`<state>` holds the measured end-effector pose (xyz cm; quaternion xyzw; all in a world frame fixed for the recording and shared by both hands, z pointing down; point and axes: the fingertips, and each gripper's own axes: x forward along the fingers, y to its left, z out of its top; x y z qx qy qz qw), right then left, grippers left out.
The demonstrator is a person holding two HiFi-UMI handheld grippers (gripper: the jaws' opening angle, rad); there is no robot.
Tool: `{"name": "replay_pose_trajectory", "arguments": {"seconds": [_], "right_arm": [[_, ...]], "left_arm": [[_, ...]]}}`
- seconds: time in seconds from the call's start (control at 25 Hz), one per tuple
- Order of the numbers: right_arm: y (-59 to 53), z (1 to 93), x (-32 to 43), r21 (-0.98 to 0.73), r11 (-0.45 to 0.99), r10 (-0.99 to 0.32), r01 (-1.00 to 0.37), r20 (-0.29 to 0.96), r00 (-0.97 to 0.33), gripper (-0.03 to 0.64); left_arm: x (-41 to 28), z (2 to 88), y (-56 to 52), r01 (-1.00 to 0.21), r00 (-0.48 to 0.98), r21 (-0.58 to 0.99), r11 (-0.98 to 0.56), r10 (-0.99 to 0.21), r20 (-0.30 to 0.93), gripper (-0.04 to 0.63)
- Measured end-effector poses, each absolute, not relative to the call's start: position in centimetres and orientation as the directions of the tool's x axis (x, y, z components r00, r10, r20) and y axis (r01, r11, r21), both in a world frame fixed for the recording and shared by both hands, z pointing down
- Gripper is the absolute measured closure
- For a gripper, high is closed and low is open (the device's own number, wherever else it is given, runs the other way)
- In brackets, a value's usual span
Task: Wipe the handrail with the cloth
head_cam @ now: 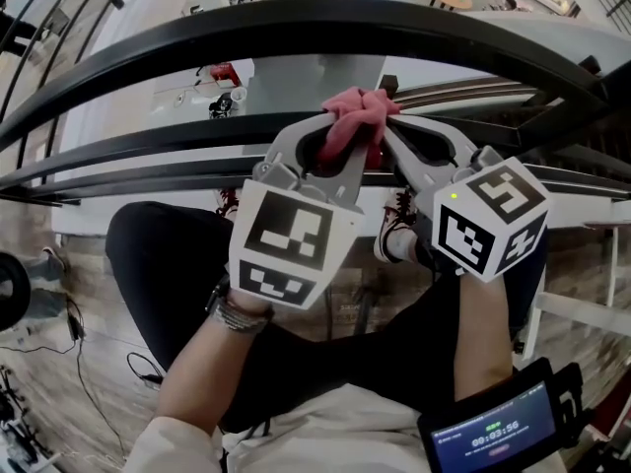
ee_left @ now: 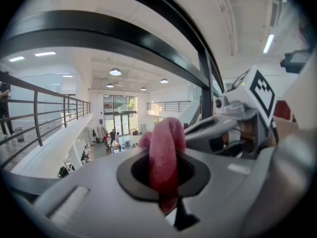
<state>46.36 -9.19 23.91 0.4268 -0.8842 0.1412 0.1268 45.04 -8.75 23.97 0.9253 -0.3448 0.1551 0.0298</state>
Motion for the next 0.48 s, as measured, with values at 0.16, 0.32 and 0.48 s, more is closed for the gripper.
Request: {"name": "replay_pose_trajectory", "arguments": {"seconds": [0.16, 0.32, 0.48], "right_arm": [[-9.1, 23.8, 46.9, -0.135, 0.588, -0.726, -0.797, 0.345, -0.595, 0.615], [-9.0, 23.8, 47.3, -0.134, 0.581, -0.733, -0.803, 0.342, -0.588, 0.615], [-8.9, 23.8, 48.0, -0.135, 0.568, -0.742, -0.812, 0.344, -0.576, 0.615]], "left_arm": [[45.6, 23.9, -8.6, -0.643, 0.715, -0.057, -0.764, -0.625, 0.313, 0.568], [46.1, 23.9, -8.5, -0.634, 0.716, -0.071, -0.77, -0.619, 0.322, 0.568], [46.8, 23.9, -8.3, -0.623, 0.718, -0.09, -0.777, -0.614, 0.328, 0.568]]}}
